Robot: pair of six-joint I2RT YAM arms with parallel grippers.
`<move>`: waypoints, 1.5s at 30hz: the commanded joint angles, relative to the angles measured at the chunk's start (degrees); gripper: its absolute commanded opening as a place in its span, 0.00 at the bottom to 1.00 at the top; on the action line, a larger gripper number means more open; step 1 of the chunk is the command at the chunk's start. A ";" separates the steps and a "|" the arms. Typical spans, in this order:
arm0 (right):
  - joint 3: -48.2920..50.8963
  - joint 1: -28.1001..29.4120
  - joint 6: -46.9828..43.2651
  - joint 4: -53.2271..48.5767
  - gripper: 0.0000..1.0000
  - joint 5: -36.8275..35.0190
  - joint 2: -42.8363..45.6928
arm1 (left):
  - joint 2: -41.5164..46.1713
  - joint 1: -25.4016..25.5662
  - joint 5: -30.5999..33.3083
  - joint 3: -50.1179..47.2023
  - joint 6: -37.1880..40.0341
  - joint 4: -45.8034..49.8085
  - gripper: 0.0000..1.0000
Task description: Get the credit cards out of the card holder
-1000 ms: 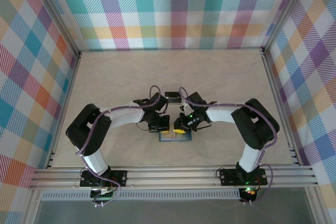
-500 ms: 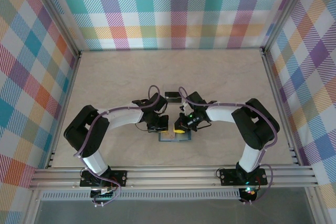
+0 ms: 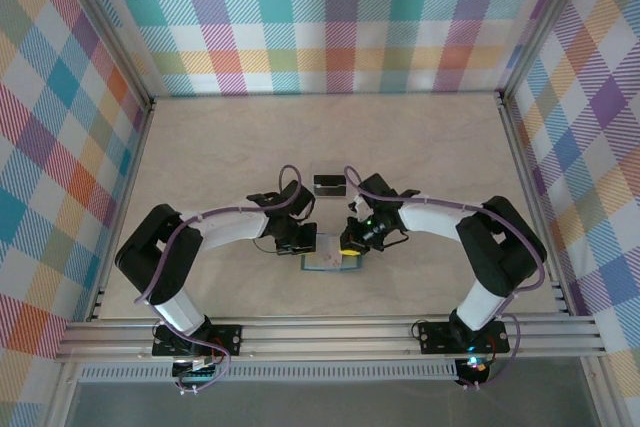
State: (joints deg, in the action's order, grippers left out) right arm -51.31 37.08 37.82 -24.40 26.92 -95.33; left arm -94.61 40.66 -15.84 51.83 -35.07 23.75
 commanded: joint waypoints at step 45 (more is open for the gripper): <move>-19.32 2.07 -15.46 -23.11 0.00 -17.55 6.32 | 3.45 -0.68 -1.58 -1.72 -1.40 -1.07 0.04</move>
State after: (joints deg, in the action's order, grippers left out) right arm -67.51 39.09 30.61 -43.90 13.32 -91.00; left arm -93.45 40.29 -17.91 49.91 -35.55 21.23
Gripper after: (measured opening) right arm 0.057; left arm 0.050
